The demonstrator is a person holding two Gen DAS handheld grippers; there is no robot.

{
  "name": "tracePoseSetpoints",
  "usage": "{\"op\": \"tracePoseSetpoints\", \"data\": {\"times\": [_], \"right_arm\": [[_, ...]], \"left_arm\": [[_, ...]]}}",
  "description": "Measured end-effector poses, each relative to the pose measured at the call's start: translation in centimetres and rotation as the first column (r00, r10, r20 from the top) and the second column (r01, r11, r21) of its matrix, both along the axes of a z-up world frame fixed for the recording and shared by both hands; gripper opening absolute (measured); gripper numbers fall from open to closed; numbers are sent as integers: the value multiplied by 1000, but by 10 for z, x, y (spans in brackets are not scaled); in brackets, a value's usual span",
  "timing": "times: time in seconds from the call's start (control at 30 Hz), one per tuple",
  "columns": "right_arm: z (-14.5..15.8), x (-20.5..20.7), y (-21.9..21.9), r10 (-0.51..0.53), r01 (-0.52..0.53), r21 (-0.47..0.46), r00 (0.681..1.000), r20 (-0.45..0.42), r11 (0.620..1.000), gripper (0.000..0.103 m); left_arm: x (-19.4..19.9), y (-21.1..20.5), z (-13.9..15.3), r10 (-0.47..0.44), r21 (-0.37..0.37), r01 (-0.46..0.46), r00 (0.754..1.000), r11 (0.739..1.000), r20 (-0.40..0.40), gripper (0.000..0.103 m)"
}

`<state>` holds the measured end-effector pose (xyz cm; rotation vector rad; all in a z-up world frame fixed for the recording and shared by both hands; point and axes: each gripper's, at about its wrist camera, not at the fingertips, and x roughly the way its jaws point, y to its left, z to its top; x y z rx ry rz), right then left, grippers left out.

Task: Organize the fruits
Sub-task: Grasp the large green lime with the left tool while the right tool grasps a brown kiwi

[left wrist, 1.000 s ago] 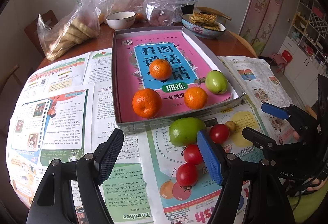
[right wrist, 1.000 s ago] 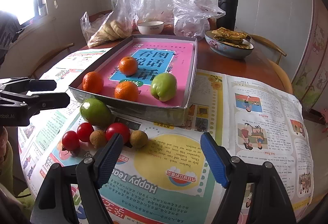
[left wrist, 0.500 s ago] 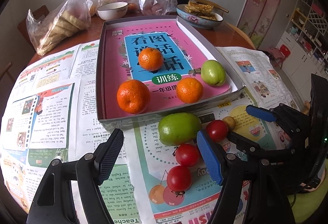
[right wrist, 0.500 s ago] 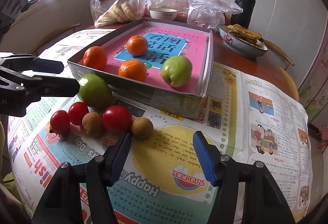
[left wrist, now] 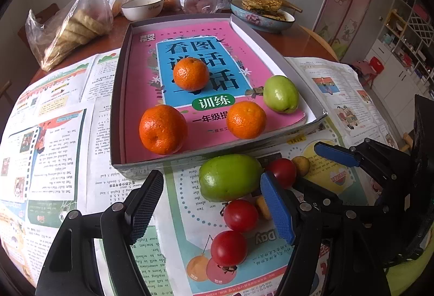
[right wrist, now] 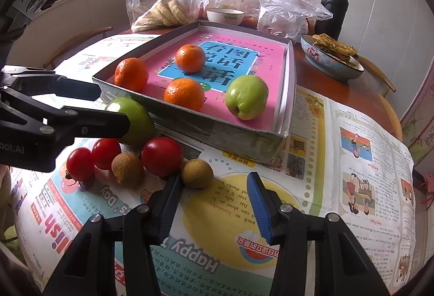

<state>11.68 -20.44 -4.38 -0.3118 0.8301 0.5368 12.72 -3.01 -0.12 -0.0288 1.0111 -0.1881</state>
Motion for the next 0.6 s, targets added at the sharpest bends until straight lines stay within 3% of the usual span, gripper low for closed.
{"op": "tracePoseSetpoints", "data": {"times": [0.6], "right_arm": [[0,4,12,61,-61,-7,998,-7,998,29]], "left_arm": [[10,-5,-7,-7,-27,7,1000,1000,-30,76]]}}
